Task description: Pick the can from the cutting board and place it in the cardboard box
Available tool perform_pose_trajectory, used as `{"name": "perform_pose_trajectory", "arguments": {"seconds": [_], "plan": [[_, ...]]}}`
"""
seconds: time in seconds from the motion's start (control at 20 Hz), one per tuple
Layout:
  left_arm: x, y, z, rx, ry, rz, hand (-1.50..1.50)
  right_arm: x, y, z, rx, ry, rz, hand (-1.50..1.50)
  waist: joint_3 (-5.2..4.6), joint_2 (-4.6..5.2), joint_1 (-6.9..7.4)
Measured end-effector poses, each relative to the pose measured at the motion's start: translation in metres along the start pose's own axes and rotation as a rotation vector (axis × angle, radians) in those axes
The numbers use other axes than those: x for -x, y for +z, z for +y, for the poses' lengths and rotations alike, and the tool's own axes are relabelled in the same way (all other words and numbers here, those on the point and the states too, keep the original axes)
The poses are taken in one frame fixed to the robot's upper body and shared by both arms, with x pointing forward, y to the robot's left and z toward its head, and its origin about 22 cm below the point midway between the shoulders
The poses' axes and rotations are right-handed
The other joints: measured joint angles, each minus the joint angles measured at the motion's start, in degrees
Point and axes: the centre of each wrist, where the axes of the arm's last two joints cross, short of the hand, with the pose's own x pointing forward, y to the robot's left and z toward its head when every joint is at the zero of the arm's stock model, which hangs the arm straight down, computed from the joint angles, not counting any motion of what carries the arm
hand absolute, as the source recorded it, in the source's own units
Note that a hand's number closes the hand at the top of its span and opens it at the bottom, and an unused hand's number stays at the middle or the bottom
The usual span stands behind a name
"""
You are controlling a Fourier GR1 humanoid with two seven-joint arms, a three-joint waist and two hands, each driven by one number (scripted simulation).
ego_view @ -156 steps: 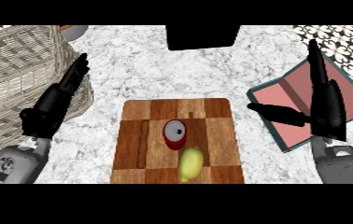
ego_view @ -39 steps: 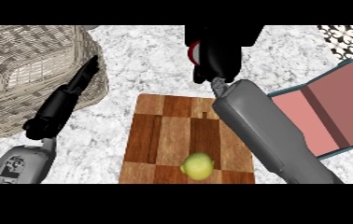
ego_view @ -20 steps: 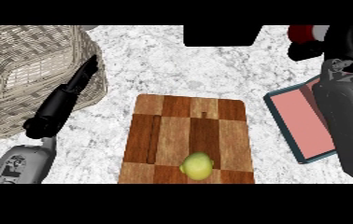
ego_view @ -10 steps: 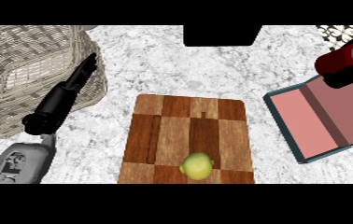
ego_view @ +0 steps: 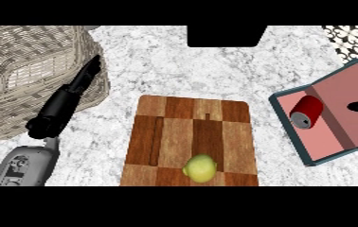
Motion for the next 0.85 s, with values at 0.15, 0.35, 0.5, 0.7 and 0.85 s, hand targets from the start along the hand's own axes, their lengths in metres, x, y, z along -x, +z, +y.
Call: {"name": "perform_pose_trajectory", "arguments": {"seconds": [0.15,0.35,0.5,0.7,0.85], "plan": [[-0.003,-0.001,0.0,0.003,-0.005,0.001,0.0,0.009,0.003,0.005,0.034,-0.072,-0.095,-1.5,-0.01,-0.03,-0.02],[-0.004,0.001,0.0,-0.004,-0.004,0.002,0.0,0.006,0.009,-0.01,0.186,-0.37,-0.233,-1.5,0.15,-0.29,-0.12],[-0.003,0.003,-0.002,-0.004,0.0,0.004,0.0,0.011,0.009,-0.013,0.281,-0.648,-0.266,-1.5,0.18,-0.33,-0.21],[-0.003,0.004,-0.001,-0.003,0.0,0.001,0.0,0.032,0.006,-0.014,0.374,-0.92,-0.237,-1.5,0.12,-0.17,-0.23],[-0.005,0.004,0.001,-0.001,-0.002,0.004,0.0,0.06,0.006,-0.015,0.433,-1.029,-0.213,-1.5,0.08,-0.08,-0.15]]}}
